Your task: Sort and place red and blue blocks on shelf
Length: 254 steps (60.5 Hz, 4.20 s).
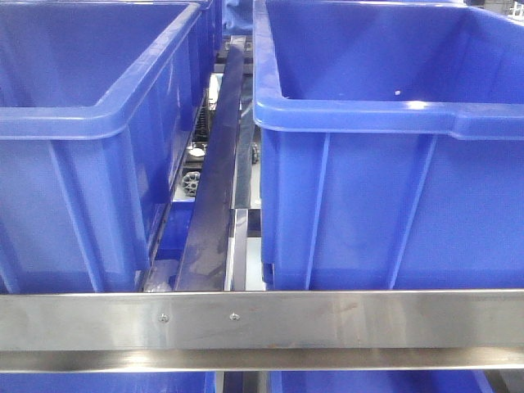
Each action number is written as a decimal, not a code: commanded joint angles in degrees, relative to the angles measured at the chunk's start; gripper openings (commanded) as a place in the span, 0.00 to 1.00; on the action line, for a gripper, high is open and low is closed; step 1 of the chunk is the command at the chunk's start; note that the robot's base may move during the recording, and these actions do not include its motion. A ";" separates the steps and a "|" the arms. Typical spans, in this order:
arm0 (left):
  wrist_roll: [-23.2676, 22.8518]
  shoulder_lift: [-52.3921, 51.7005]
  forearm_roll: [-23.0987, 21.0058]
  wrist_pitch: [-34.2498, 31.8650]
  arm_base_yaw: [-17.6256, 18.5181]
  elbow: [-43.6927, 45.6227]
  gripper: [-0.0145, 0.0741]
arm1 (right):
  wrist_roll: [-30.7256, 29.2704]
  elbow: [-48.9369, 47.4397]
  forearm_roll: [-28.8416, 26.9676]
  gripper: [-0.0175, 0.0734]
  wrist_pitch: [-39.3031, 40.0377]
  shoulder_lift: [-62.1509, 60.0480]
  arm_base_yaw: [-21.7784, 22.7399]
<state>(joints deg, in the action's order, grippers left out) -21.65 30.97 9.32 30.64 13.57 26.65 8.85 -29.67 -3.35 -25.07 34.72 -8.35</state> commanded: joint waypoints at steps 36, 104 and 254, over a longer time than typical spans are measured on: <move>-0.30 0.76 0.18 -2.52 -0.11 1.38 0.30 | -0.28 -1.58 0.25 0.25 5.16 -0.07 0.43; -0.30 9.47 -1.16 -11.87 -0.11 11.38 0.30 | -0.72 -11.19 0.25 0.25 13.26 12.48 0.37; -0.30 9.75 1.50 -19.05 -0.11 3.43 0.32 | -0.86 3.72 1.45 0.25 14.99 -0.65 0.25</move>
<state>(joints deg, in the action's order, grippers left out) -21.65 40.91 10.40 16.38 13.44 28.49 8.52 -24.44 -1.88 -14.74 34.49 -8.35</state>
